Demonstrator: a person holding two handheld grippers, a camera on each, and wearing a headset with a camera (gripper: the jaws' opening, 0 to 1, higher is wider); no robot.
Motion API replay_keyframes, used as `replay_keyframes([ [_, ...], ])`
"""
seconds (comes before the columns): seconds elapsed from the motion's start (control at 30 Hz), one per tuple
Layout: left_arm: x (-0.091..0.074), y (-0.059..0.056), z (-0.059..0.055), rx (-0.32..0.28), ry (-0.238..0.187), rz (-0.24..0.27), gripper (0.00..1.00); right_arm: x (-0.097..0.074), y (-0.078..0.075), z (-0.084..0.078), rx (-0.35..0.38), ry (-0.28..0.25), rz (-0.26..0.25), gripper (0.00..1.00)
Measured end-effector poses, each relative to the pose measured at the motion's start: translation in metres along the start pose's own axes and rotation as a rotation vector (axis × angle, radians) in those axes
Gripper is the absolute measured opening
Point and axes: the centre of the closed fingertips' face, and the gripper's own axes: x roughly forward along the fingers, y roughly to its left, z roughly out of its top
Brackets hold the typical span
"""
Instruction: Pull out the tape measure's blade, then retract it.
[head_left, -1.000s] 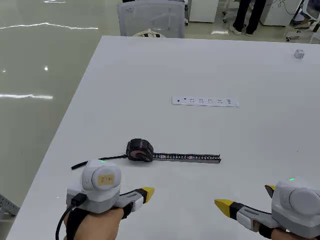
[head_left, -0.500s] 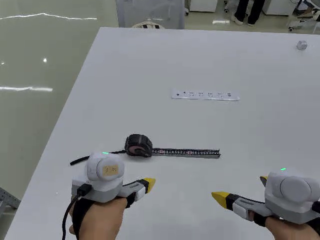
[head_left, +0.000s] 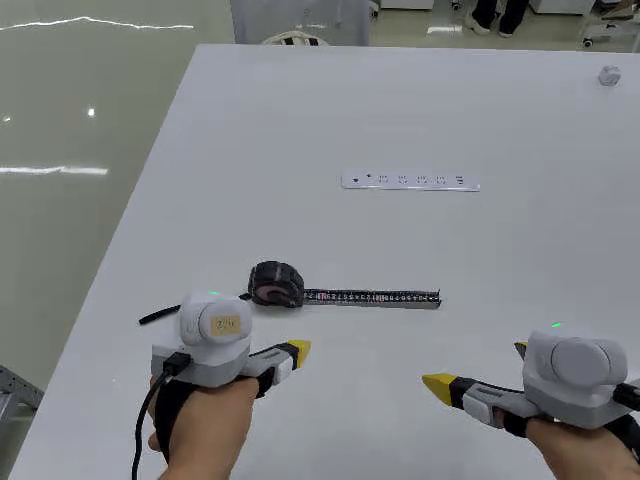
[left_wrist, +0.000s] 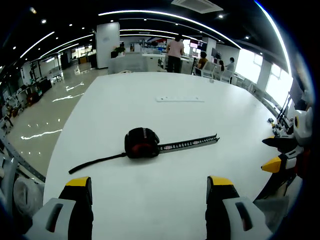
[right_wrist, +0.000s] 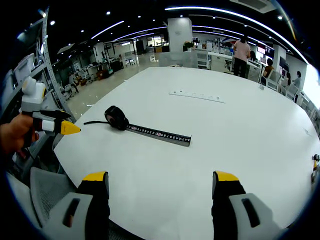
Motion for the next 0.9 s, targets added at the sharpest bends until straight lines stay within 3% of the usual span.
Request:
replay_keyframes([
  [0.9,0.035,-0.007,0.015,-0.002,0.006,0.021,0.88,0.033,-0.02,0.004,-0.055,0.046,0.033,0.84],
])
